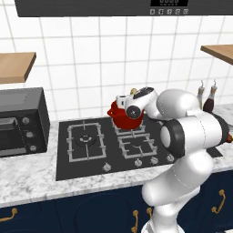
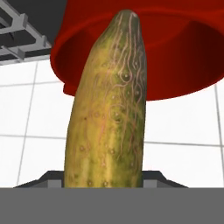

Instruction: Put the bell pepper and cucumber in the pot. Retrieve the spatula and lightly stir the vegetables in the pot.

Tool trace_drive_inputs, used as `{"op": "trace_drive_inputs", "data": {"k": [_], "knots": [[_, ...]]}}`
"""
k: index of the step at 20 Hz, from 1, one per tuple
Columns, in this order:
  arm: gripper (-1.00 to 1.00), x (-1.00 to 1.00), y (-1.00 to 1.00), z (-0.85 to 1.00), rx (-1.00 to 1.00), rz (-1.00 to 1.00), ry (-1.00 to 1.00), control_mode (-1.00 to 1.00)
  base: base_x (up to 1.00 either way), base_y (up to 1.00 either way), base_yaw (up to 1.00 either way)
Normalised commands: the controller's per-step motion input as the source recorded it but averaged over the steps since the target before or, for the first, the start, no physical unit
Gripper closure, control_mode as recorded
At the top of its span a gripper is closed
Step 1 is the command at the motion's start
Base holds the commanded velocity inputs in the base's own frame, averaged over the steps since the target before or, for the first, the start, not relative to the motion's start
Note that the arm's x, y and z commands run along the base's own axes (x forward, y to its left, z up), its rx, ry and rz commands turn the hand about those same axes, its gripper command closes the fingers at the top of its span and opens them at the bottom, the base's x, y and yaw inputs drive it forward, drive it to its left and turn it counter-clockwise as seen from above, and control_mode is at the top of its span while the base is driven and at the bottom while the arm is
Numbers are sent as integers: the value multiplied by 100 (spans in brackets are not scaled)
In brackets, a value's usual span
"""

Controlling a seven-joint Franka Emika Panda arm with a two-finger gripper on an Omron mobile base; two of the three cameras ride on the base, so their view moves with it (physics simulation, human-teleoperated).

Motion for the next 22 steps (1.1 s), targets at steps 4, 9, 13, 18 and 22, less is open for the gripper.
{"op": "trace_drive_inputs", "data": {"k": [4, 9, 13, 18, 22], "knots": [[100, 5, 0, -1, 0, 0, 0, -100, 0, 0, 0], [100, 1, 0, -5, 0, 0, 0, -100, 0, 0, 0], [100, 10, 0, -38, 0, 0, -1, -100, 0, 0, 0], [-100, 4, 0, -7, 0, 0, 0, -100, 0, 0, 0], [-100, 0, 0, 0, 0, 0, 0, -100, 0, 0, 0]]}}
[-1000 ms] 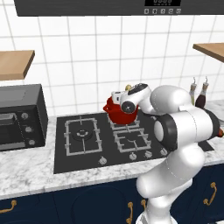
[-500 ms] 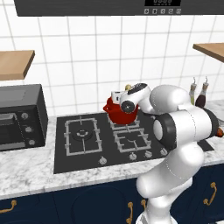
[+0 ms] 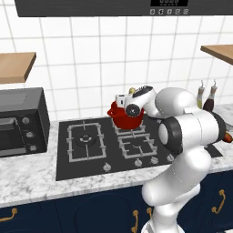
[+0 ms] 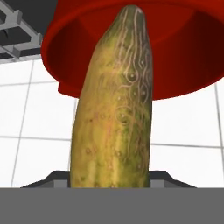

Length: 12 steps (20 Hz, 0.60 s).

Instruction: Put the bell pepper and cucumber in the pot. Retrieve the spatula and lightly stir the vegetables in the pot.

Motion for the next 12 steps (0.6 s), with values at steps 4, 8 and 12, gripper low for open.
{"op": "trace_drive_inputs", "data": {"k": [4, 8, 12], "knots": [[-100, 0, 0, 0, 0, 0, 0, -100, 0, 0, 0], [-100, 0, 0, 0, 0, 0, 0, -100, 0, 0, 0], [-100, -8, 10, 13, -3, 0, -3, -100, 0, 0, 0]]}}
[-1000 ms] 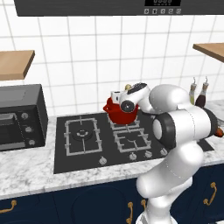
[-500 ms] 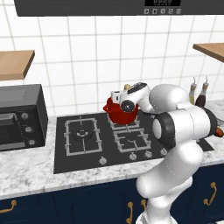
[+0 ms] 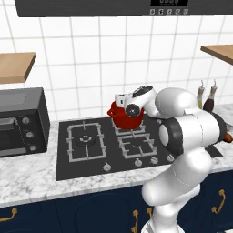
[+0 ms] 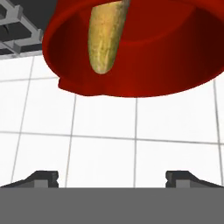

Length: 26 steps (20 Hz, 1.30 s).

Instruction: Put the bell pepper and cucumber in the pot. Retrieve the spatula and lightly stir the vegetables in the pot.

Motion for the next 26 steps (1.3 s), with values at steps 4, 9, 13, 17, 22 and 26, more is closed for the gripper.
{"op": "trace_drive_inputs", "data": {"k": [4, 9, 13, 17, 22, 26], "knots": [[-100, -22, 24, 28, -11, 0, -10, -100, 0, 0, 0], [-100, -39, 13, 58, -14, 0, -11, -100, 0, 0, 0], [-100, -57, -13, 53, 1, -3, 0, -100, 0, 0, 0], [-100, -71, -12, 39, 12, -7, 10, -100, 0, 0, 0], [-100, -61, -5, 30, 16, -7, 32, -100, 0, 0, 0], [-100, -59, -5, 25, 18, -5, 38, -100, 0, 0, 0]]}}
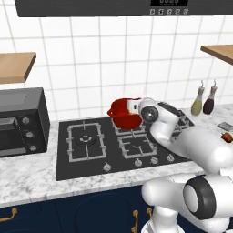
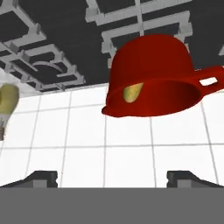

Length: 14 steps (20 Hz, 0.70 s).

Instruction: Put the bell pepper and cucumber in the pot. Retrieve the spatula and lightly stir the vegetables in the pot.

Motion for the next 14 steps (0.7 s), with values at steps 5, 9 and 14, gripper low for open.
{"op": "trace_drive_inputs", "data": {"k": [5, 9, 14], "knots": [[-100, -48, -15, 37, 12, -2, 32, -100, 0, 0, 0], [-100, -37, -31, 37, 4, 0, 26, -100, 0, 0, 0], [-100, -43, -69, 5, 0, 0, 21, -100, 0, 0, 0]]}}
